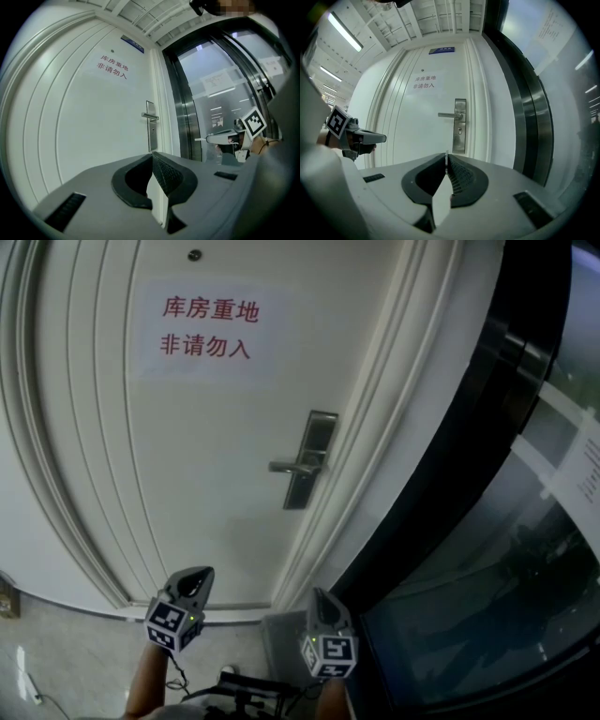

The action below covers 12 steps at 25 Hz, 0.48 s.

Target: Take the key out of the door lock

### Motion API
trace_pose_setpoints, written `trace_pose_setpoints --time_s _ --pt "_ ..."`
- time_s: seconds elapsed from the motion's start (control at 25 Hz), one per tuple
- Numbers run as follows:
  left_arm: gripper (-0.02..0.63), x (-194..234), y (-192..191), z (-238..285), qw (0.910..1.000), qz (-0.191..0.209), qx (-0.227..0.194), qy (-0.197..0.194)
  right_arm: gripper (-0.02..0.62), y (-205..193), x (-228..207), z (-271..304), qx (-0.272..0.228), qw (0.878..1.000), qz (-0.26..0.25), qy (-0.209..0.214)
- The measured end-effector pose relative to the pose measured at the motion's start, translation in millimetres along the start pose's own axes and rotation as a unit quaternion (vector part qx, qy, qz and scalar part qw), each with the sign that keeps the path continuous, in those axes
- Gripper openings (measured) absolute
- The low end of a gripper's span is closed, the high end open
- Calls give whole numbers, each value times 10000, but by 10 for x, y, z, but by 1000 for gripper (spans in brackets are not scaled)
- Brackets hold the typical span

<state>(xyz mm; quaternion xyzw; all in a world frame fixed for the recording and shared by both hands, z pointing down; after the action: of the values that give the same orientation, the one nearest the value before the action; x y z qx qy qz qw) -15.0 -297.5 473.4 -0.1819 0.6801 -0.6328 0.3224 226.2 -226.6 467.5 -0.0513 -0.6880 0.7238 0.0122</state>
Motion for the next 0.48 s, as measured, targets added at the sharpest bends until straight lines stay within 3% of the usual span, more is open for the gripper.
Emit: trace_pose_setpoints --time_s 0.48 --pt "9 92 -5 -36 10000 19 22 -5 20 39 115 52 27 10000 35 4"
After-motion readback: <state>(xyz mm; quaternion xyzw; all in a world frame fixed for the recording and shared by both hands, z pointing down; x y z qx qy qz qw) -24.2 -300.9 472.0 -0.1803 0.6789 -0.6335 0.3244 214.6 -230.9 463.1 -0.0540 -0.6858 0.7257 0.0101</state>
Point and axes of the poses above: the fingertips, and each gripper's own axes: z forward along the fingers, x to its left, y out of its top, the point moved 3 cm from there along -z, backward along the fingers, and after that the axes turned 9 degrees about z, right-handed, at the moved point
